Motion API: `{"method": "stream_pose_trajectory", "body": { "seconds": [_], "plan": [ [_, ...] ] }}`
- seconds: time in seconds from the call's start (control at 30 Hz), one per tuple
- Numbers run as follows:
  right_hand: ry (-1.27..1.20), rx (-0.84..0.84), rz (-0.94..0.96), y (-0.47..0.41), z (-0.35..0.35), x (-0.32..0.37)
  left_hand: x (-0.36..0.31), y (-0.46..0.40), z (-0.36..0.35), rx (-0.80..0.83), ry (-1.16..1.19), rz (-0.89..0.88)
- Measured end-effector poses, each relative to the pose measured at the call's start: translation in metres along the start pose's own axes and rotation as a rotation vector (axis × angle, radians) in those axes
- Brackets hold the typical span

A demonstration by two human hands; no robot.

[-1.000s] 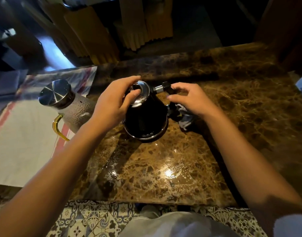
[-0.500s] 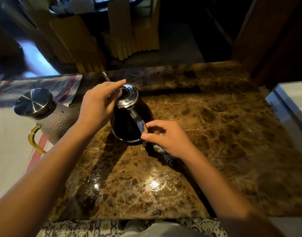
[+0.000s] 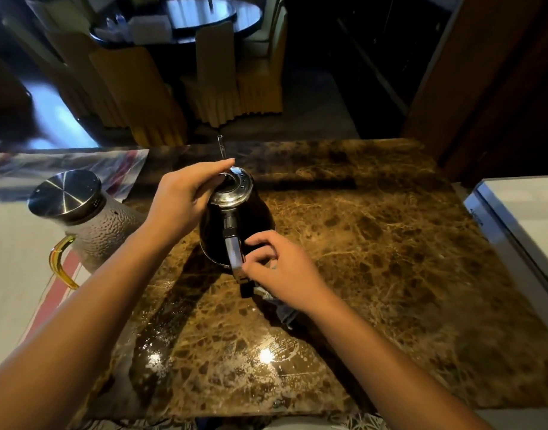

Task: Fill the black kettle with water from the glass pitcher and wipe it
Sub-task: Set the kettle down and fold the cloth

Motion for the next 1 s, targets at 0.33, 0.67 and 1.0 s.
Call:
{"method": "stream_pose_trajectory", "body": {
  "seconds": [0.33, 0.67, 1.0],
  "plan": [
    [-0.322, -0.259, 0.067, 0.013, 0.105, 0.059, -0.074, 0.020, 0.014, 0.002, 0.116, 0.039],
    [-0.227, -0.386, 0.320, 0.043, 0.118, 0.097, -0.106, 0.023, -0.016, 0.171, 0.274, 0.144],
    [-0.132, -0.552, 0.371, 0.080, 0.126, 0.126, -0.106, 0.040, -0.008, 0.204, 0.530, 0.151]
  ]
}}
Point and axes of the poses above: each hand's wrist, its own y-axis away from the middle knuckle, its own z-axis out of the back of the hand, x = y × z, the point moved 10 cm from there along -y, towards the middle knuckle, and after that the axes turned 1 degree about -z, right-handed, at the moved point
